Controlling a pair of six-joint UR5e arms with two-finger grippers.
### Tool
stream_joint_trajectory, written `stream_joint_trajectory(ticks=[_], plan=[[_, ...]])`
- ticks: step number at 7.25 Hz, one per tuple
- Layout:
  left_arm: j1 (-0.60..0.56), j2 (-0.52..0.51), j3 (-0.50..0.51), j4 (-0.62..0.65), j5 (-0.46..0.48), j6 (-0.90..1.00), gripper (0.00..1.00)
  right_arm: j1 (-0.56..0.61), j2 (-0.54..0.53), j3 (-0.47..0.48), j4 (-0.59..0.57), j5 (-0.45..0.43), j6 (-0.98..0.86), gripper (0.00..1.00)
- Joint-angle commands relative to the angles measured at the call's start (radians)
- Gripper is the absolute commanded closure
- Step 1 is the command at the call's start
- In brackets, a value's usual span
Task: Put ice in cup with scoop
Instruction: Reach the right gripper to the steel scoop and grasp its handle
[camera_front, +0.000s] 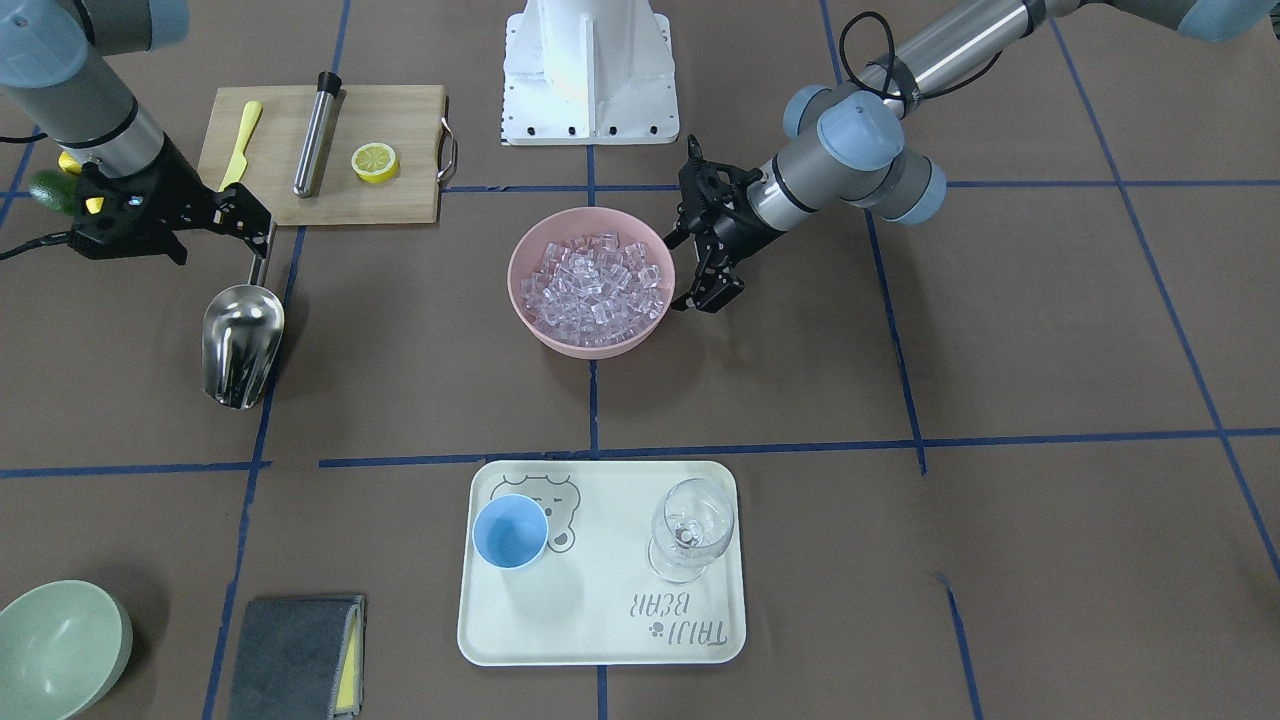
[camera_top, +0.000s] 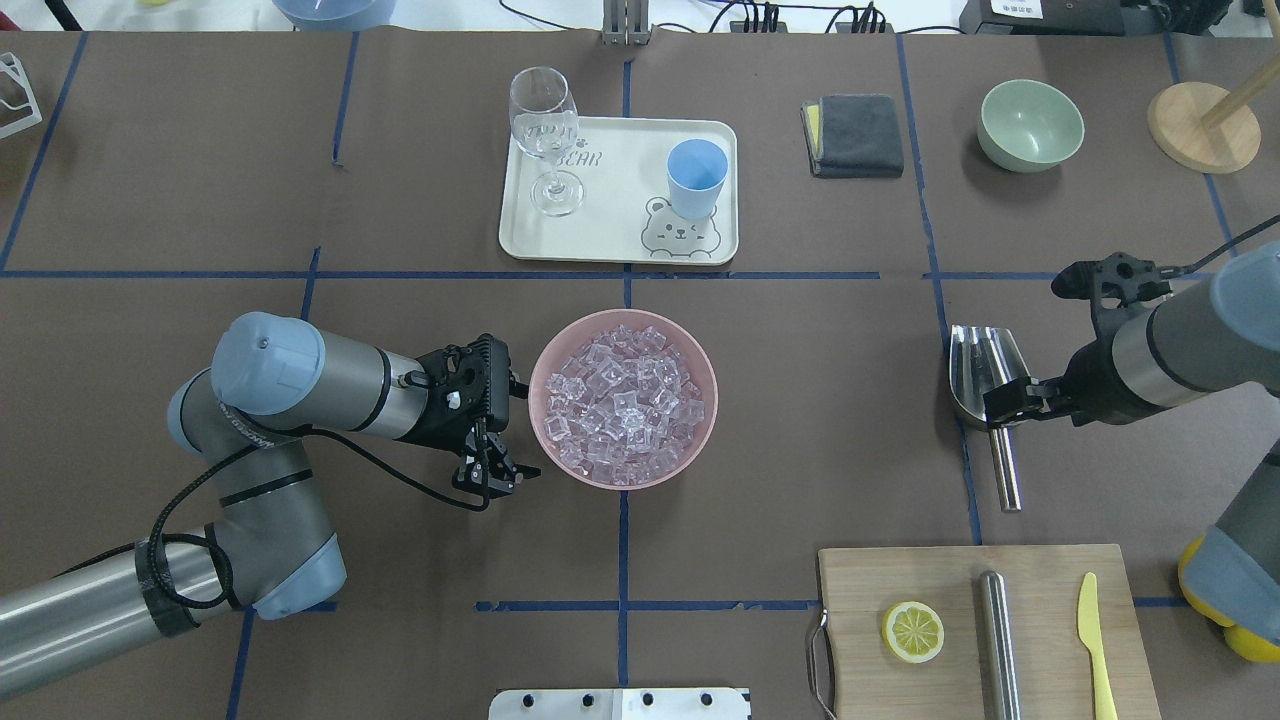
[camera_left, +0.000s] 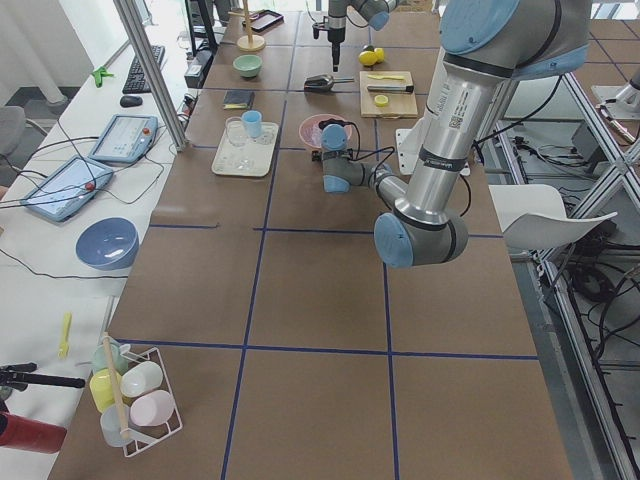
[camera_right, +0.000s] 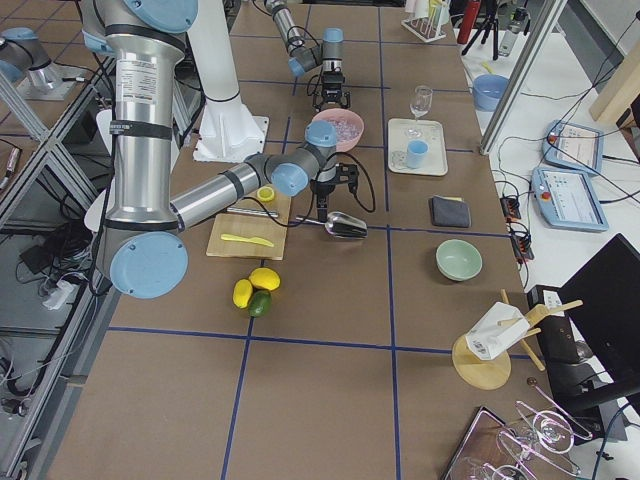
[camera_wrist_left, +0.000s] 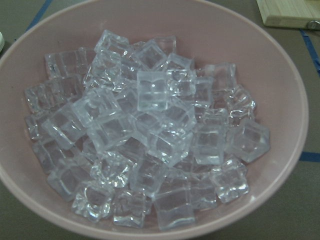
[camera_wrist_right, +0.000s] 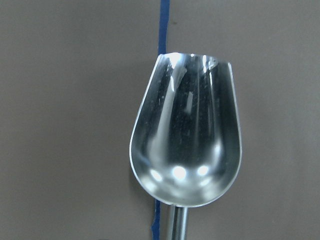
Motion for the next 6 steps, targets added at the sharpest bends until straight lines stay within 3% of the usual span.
stream_joint_trajectory(ticks=[1, 3, 5, 6], plan=[[0.0, 0.0, 0.0, 0.001, 0.001, 0.0, 0.0, -0.092, -0.005, -0.001, 0.004, -0.042, 0.118, 0.03], [0.0, 0.0, -0.002, 0.001, 0.001, 0.0, 0.0, -0.131, -0.039, -0.03, 0.101, -0.066, 0.175, 0.12], [0.0, 0.0, -0.003, 0.001, -0.001, -0.001, 0.0, -0.157, -0.039, -0.061, 0.105, -0.102, 0.183, 0.31], [0.0, 0.0, -0.003, 0.001, 0.001, -0.002, 0.0, -0.157, -0.038, -0.061, 0.105, -0.102, 0.181, 0.5]])
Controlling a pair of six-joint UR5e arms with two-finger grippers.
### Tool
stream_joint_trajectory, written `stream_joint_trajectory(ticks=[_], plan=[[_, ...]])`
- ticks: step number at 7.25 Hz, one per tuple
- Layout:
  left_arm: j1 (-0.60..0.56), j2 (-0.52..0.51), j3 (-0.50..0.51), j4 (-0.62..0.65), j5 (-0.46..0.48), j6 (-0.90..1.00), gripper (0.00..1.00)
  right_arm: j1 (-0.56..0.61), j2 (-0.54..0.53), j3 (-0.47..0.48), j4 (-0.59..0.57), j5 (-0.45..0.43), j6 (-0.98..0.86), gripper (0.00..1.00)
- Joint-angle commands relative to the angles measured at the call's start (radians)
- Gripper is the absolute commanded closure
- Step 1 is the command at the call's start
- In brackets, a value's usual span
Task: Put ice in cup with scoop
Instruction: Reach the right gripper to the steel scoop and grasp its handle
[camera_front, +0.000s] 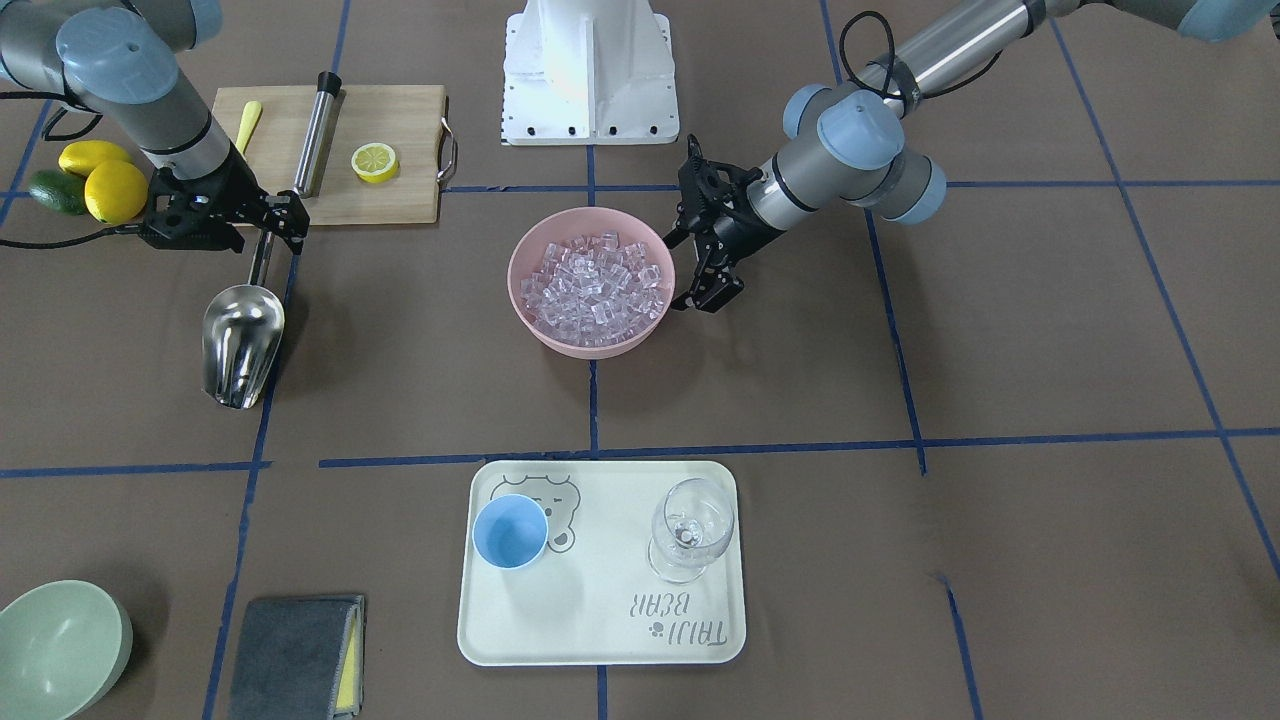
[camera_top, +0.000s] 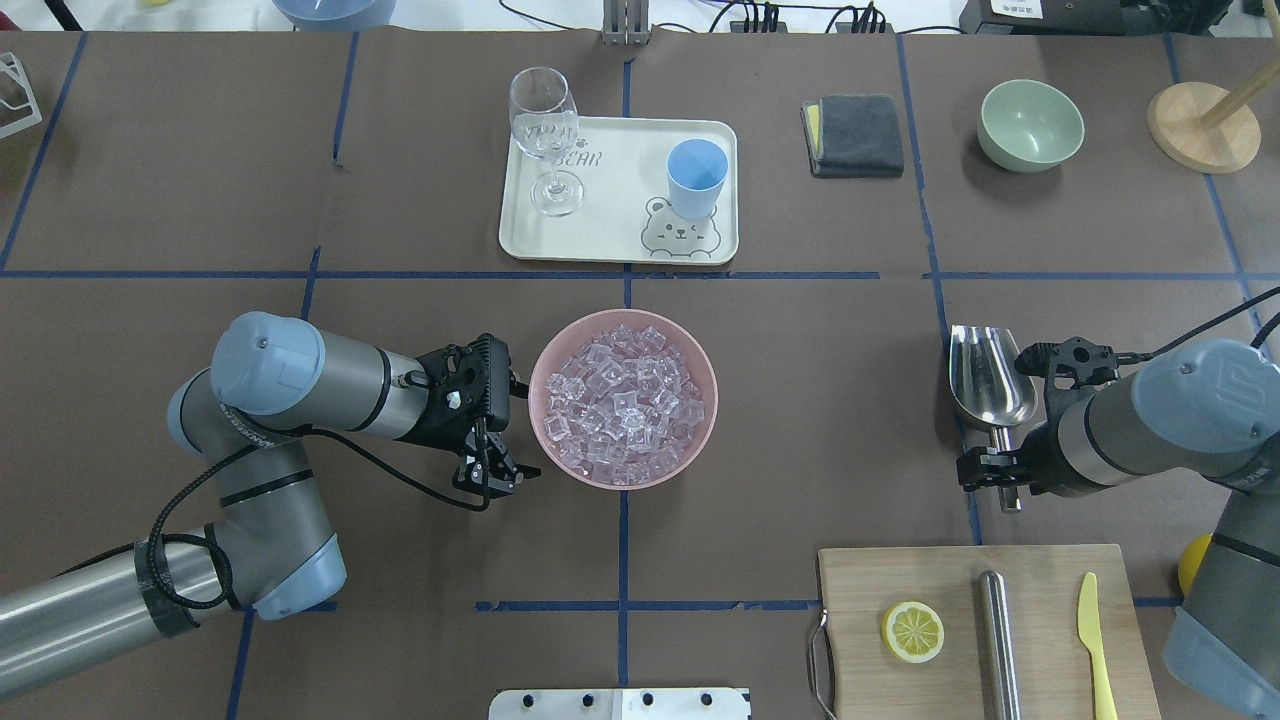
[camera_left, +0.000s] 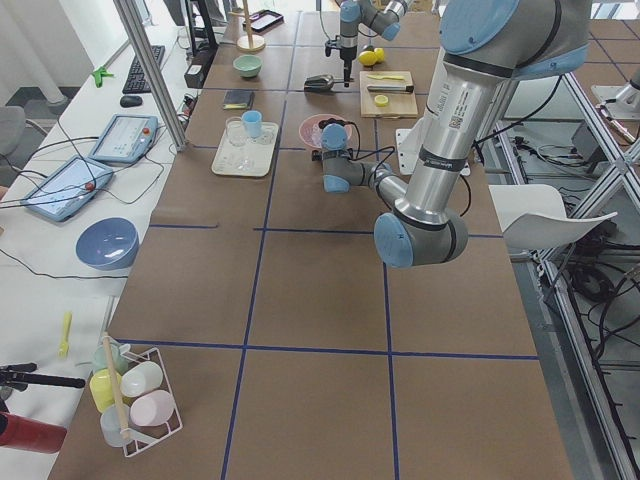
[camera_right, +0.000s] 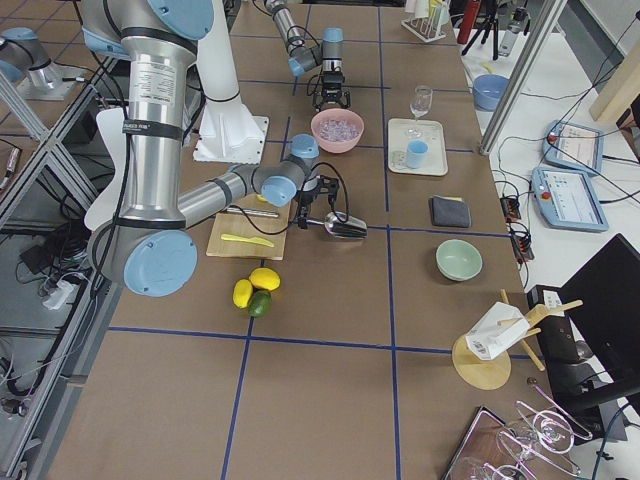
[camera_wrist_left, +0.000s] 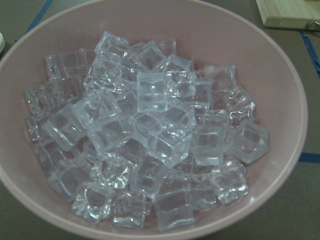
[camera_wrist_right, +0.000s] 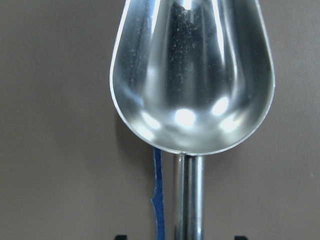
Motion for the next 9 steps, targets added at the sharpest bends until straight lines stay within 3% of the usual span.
stream_joint_trajectory(ticks=[1, 3, 6, 7, 8, 9], plan=[[0.0, 0.0, -0.001, 0.0, 0.001, -0.001, 0.0, -0.005, 0.004, -0.004, 0.003, -0.004, 0.001, 0.57], [0.0, 0.0, -0.001, 0.0, -0.001, -0.001, 0.0, -0.005, 0.008, 0.0, 0.003, -0.004, 0.001, 0.57], [0.0, 0.0, -0.002, 0.0, -0.001, -0.005, 0.0, -0.005, 0.008, -0.001, 0.003, -0.007, 0.001, 0.67], [0.0, -0.002, -0.004, 0.0, -0.001, -0.005, 0.0, -0.005, 0.007, 0.0, 0.003, -0.006, 0.001, 0.75], [0.0, 0.0, -0.004, 0.0, -0.001, -0.007, 0.0, -0.004, 0.007, 0.002, 0.0, -0.006, 0.001, 0.91], [0.0, 0.0, -0.004, 0.0, 0.001, -0.005, 0.0, -0.002, 0.007, 0.022, -0.006, -0.006, 0.0, 1.0]])
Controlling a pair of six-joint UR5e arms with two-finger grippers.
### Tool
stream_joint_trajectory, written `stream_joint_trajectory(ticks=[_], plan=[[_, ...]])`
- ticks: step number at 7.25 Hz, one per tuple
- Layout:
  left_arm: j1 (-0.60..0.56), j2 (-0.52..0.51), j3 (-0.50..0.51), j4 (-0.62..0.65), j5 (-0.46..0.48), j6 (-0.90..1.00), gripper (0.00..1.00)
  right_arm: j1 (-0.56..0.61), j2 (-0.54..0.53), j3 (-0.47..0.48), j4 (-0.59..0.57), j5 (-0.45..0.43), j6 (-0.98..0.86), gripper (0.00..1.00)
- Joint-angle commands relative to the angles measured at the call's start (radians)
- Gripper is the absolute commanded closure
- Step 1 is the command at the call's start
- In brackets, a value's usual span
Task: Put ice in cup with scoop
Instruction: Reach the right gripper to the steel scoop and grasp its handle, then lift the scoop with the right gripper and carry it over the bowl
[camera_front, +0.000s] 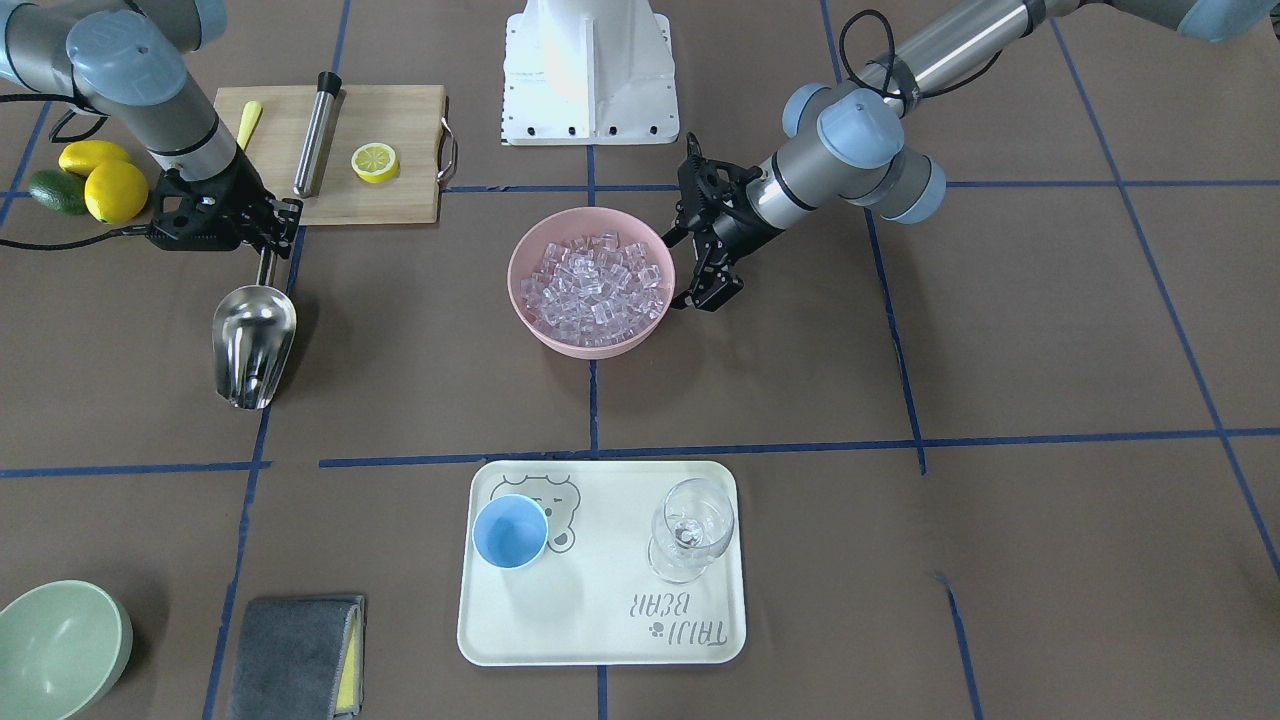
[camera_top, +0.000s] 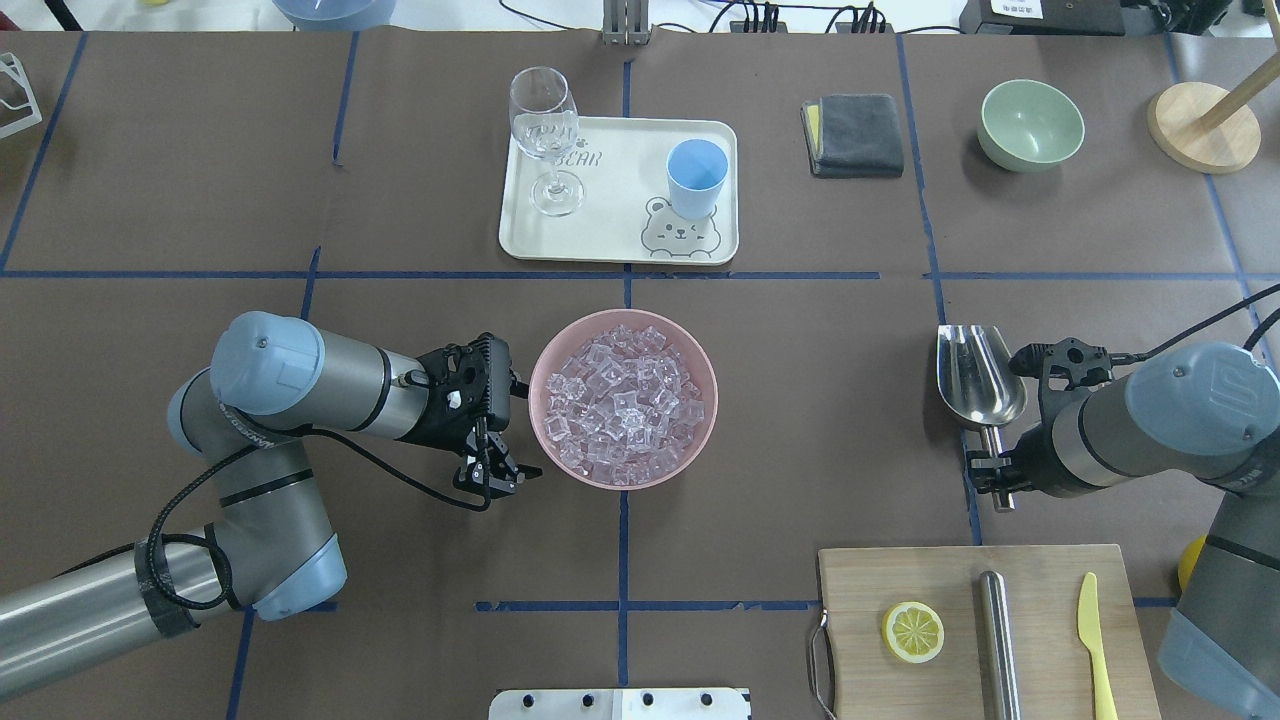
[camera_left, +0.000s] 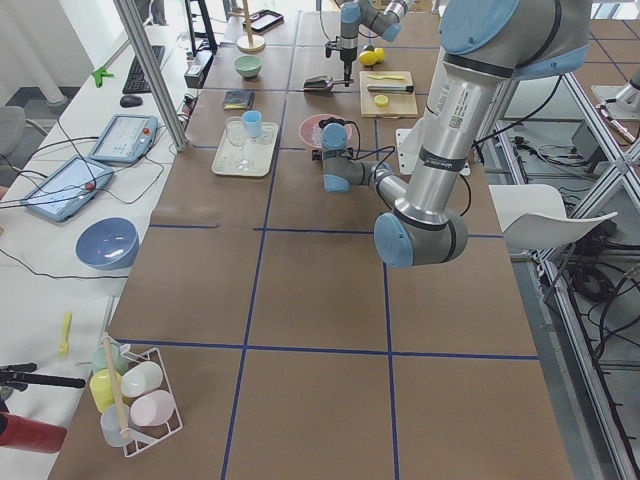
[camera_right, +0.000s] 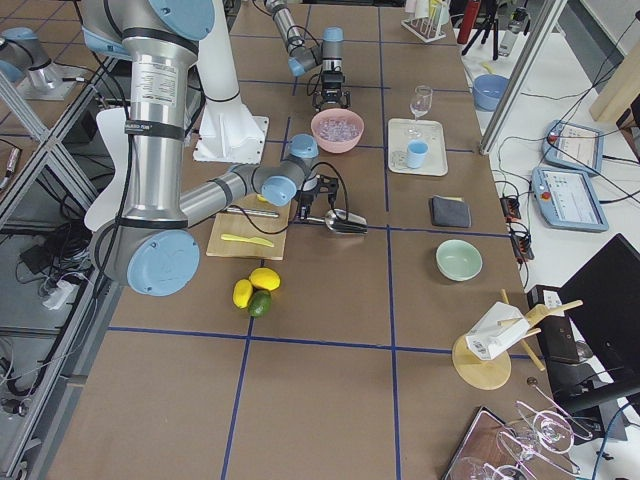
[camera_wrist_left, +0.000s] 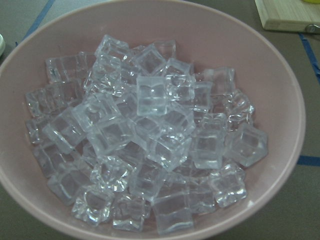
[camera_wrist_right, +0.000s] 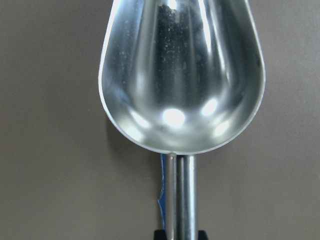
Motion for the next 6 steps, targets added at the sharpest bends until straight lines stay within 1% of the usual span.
stream_joint_trajectory(ticks=[1, 2, 3, 4, 5, 6], plan=[[0.0, 0.0, 0.0, 0.0, 0.001, 0.0, 0.0, 0.005, -0.002, 0.061, -0.03, 0.008, -0.015, 1.0], [0.0, 0.0, 0.0, 0.0, 0.0, 0.0, 0.0, 0.011, 0.0, 0.122, -0.106, 0.021, -0.03, 1.0], [0.0, 0.0, 0.0, 0.0, 0.001, -0.001, 0.0, 0.021, 0.007, 0.202, -0.234, 0.022, -0.125, 1.0], [0.0, 0.0, 0.0, 0.0, 0.001, -0.001, 0.0, 0.052, 0.056, 0.256, -0.365, 0.022, -0.22, 1.0], [0.0, 0.0, 0.0, 0.0, 0.001, -0.003, 0.0, 0.067, 0.151, 0.278, -0.486, 0.025, -0.242, 1.0], [0.0, -0.001, 0.0, -0.002, 0.0, -0.001, 0.0, 0.058, 0.276, 0.281, -0.636, 0.026, -0.327, 1.0]])
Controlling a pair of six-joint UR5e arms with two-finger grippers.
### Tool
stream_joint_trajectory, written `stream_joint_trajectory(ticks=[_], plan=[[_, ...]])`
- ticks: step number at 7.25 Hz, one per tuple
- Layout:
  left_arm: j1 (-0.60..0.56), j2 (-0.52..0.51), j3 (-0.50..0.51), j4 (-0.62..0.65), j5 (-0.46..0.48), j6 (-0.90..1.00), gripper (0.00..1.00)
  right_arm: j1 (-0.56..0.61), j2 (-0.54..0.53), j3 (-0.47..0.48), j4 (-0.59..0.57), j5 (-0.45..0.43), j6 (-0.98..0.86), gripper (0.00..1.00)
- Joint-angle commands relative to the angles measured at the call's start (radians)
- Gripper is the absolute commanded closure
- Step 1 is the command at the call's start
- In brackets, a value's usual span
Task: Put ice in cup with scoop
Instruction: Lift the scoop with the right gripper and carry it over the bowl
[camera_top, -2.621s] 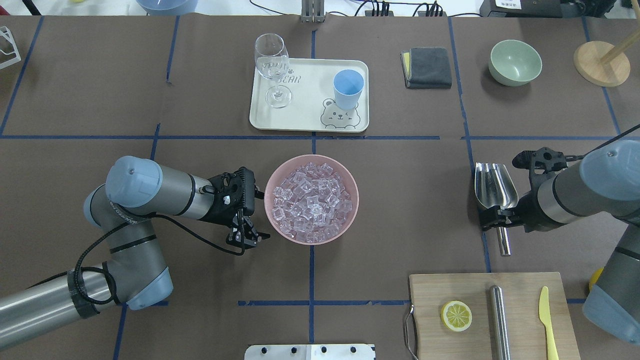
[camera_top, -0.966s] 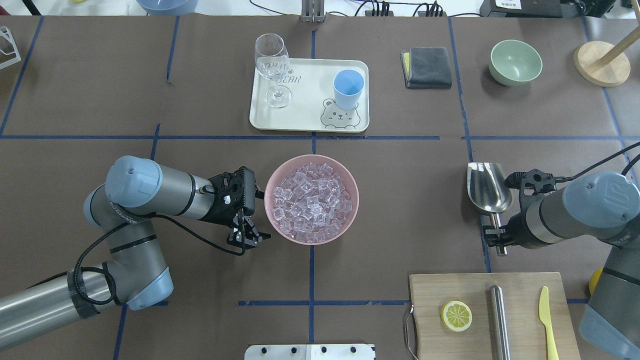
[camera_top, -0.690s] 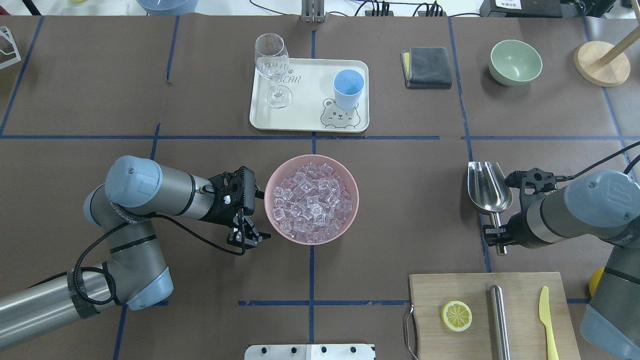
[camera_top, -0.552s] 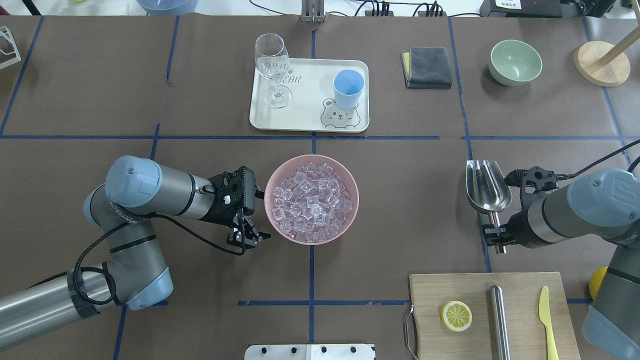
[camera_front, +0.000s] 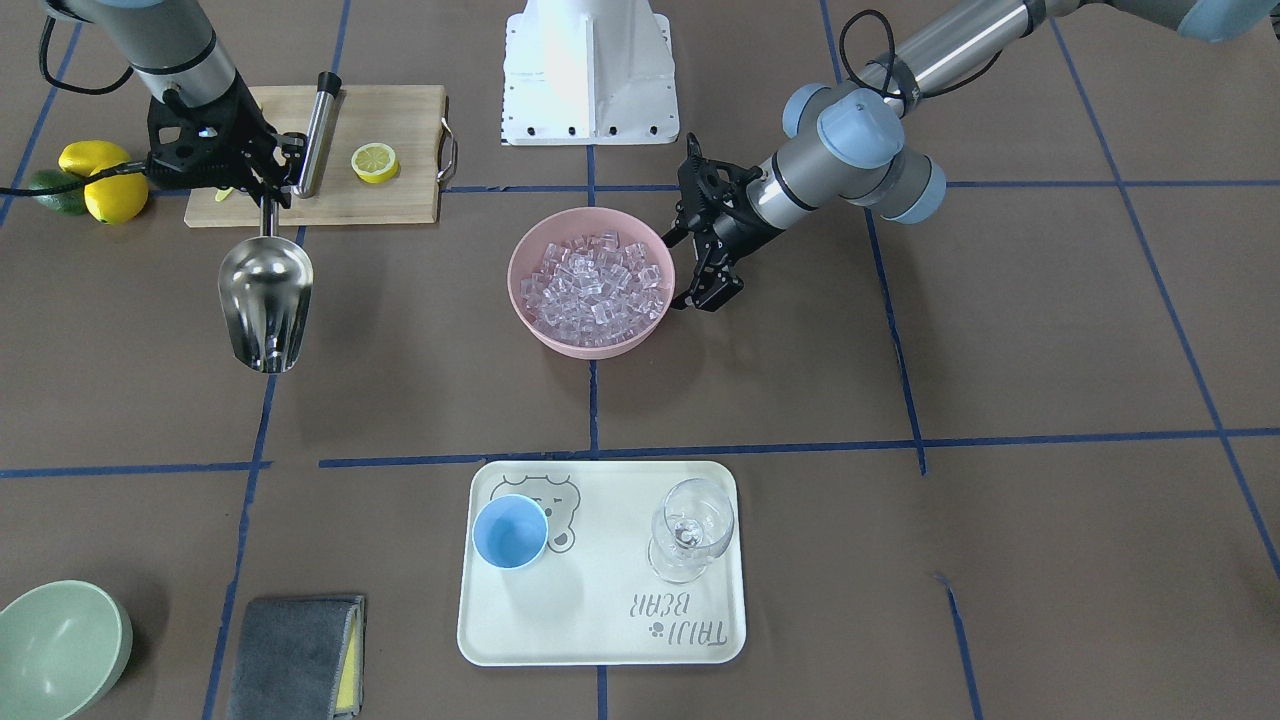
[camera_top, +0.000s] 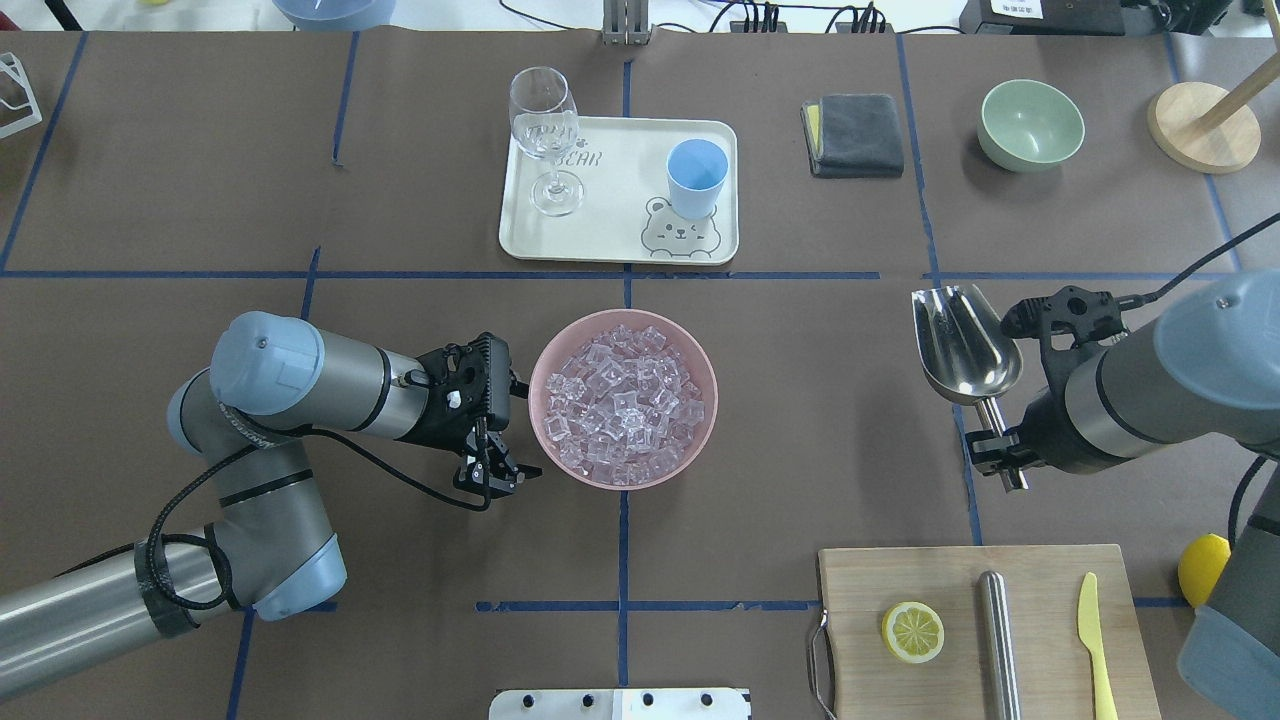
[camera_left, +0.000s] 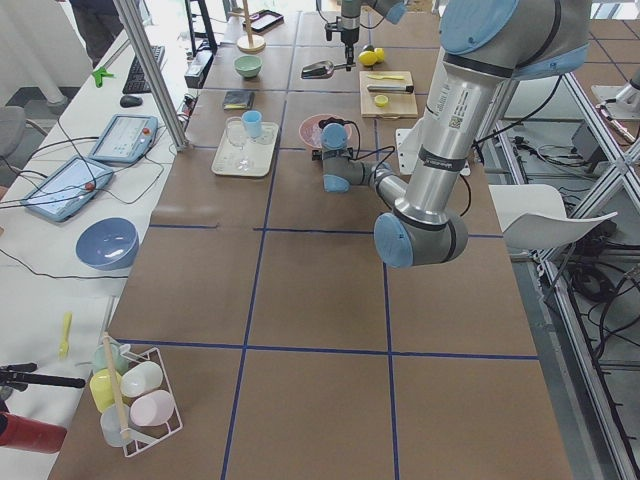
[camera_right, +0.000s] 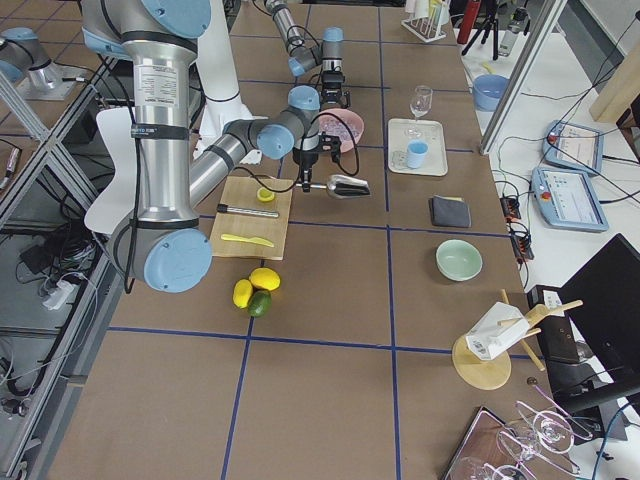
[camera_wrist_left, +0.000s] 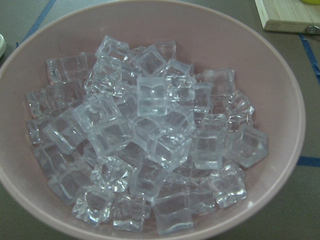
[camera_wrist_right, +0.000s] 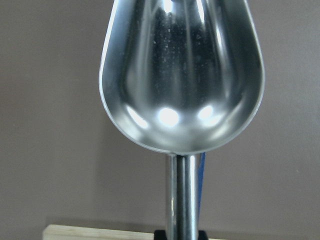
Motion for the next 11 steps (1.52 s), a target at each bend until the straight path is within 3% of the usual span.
stream_joint_trajectory(ticks=[1, 3, 5, 8, 11], plan=[[0.0, -0.001, 0.0, -0.001, 0.0, -0.001, 0.0, -0.004, 0.264, 0.023, -0.351, 0.001, -0.251, 1.0], [0.0, -0.009, -0.009, -0.001, 0.0, -0.002, 0.0, 0.001, 0.438, 0.018, -0.563, -0.001, -0.527, 1.0], [0.0, -0.007, -0.009, -0.015, 0.0, -0.002, 0.0, 0.001, 0.497, 0.009, -0.642, -0.013, -0.857, 1.0], [0.002, -0.007, -0.005, -0.015, 0.0, -0.001, 0.0, -0.002, 0.647, -0.08, -0.826, -0.014, -0.933, 1.0], [0.002, 0.002, 0.005, -0.015, 0.0, 0.004, 0.0, -0.016, 0.677, -0.123, -0.831, -0.011, -0.933, 1.0]])
